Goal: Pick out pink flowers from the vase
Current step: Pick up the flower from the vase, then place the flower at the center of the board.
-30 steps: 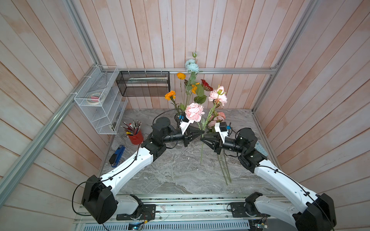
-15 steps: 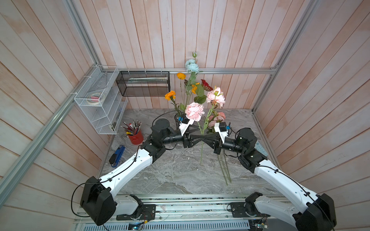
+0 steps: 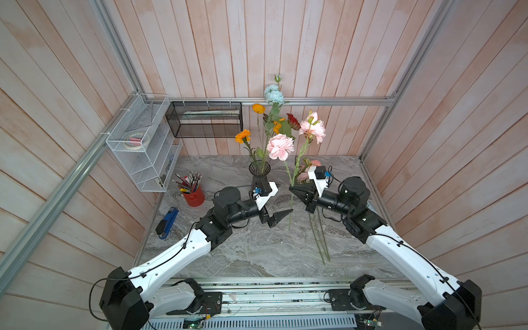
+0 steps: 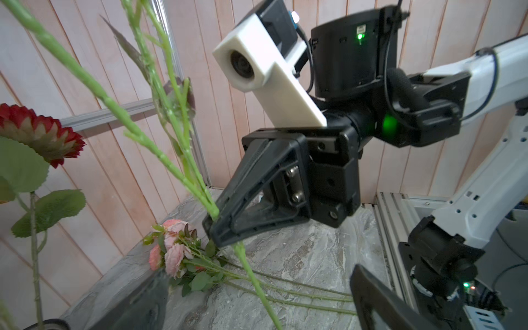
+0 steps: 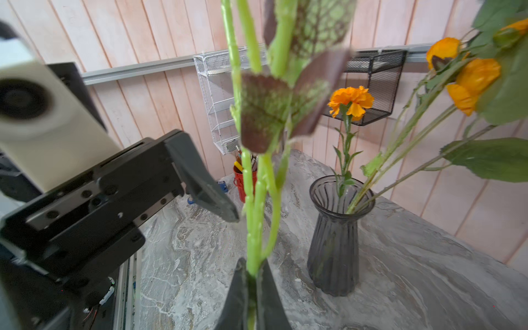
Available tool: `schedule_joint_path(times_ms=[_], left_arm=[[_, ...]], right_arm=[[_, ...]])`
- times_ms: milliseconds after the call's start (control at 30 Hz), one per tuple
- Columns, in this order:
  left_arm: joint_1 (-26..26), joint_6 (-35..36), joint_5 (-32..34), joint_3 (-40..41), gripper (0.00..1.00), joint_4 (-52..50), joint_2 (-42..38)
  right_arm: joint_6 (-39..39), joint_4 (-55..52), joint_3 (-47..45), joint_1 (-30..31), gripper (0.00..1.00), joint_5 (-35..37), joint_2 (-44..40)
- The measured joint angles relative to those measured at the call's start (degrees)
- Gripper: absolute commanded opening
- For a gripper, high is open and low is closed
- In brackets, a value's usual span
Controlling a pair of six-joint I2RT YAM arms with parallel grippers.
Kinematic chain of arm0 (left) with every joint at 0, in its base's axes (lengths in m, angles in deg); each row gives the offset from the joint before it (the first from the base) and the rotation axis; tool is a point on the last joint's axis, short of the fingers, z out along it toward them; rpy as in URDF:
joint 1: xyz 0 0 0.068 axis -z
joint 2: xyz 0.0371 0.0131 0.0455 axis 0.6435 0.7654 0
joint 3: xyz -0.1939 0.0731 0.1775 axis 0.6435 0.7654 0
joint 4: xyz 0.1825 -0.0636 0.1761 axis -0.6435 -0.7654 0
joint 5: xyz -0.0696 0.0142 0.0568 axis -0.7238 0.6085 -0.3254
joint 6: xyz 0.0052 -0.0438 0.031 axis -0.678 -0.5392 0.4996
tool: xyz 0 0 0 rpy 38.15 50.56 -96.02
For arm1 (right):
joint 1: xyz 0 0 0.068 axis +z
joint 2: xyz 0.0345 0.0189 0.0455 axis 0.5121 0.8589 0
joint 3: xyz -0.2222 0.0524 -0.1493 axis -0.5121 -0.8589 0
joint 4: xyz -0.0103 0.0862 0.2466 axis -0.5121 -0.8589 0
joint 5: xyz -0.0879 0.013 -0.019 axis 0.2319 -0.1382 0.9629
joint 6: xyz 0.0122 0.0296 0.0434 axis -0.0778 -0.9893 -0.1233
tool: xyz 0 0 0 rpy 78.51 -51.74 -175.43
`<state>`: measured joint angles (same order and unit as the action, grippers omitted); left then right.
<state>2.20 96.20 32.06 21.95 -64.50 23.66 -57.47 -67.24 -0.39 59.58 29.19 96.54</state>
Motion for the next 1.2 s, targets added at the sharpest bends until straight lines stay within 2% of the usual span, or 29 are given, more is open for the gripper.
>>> schedule_joint_path(times_ms=[200, 367, 433, 767, 933, 1200], left_arm=[[1.0, 2.9, 9.6, 5.2, 1.00, -0.4, -3.3], [1.2, 3.3, 18.4, 6.1, 1.00, -1.9, -3.6], [1.5, 3.3, 20.9, 6.1, 1.00, -2.5, -3.5], [2.6, 2.9, 26.6, 9.0, 1.00, -3.7, -1.6], [3.1, 2.1, 26.8, 10.7, 1.00, -3.5, -1.3], [3.2, 1.6, 26.7, 11.4, 1.00, -2.8, -0.2]], right_arm=[[-3.2, -7.2, 2.4, -10.3, 0.00, 6.8, 0.4], [-5.1, -16.2, 3.1, -19.3, 0.00, 11.3, 2.9], [-5.1, -19.7, 3.5, -21.2, 0.00, 12.9, 4.7], [-2.6, -32.5, 3.4, -22.0, 0.00, 20.4, 11.0], [-1.0, -34.5, 3.4, -22.0, 0.00, 23.1, 15.4], [1.2, -34.7, 3.0, -22.0, 0.00, 23.1, 21.1]])
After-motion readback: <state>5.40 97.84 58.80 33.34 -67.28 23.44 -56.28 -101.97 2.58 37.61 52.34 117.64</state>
